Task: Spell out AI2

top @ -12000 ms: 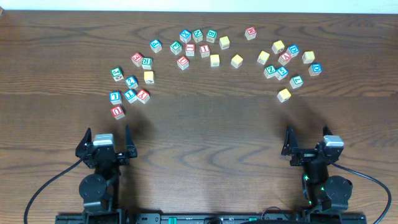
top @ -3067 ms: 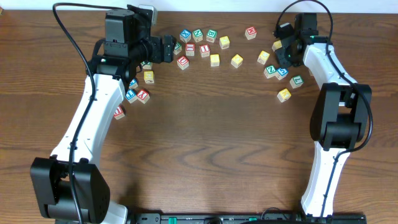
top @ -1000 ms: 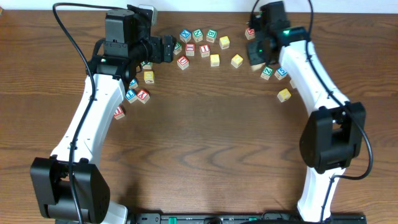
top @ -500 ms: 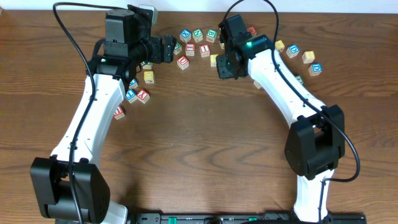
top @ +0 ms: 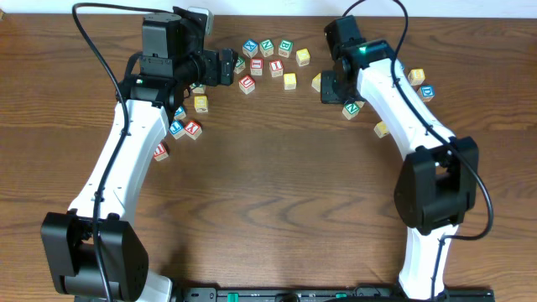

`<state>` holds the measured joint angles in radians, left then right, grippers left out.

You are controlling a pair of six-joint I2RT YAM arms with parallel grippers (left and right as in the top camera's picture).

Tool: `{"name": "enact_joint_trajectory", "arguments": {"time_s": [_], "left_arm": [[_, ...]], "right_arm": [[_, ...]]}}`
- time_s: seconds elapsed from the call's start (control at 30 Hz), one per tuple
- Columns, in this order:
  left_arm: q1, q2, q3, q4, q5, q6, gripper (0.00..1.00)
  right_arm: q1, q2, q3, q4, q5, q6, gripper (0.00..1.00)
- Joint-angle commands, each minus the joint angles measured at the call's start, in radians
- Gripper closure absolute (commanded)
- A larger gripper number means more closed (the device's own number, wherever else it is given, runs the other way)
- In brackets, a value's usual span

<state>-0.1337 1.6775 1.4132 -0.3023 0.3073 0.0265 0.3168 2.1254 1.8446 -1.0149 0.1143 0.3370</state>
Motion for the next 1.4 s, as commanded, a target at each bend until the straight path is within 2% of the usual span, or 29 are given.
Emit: {"name": "enact_joint_trajectory", "arguments": {"time_s": [0.0,0.4,1.37], "left_arm": [[0.0,-0.015,0.018,-0.005,-0.014,0.011,0.02],[0.0,-0.015,0.018,-0.004,-0.014,0.011,0.02],[0.0,-0.015,0.018,-0.004,-0.014,0.011,0.02]], "right_arm": [[-0.01,0.05,-0.001,-0.007,0.051,0.011,0.99],[-0.024,0.119,-0.002,0.009,0.151,0.01,0.99],[-0.04,0.119,-0.086,0.039,0.137,0.006,0.99]]}}
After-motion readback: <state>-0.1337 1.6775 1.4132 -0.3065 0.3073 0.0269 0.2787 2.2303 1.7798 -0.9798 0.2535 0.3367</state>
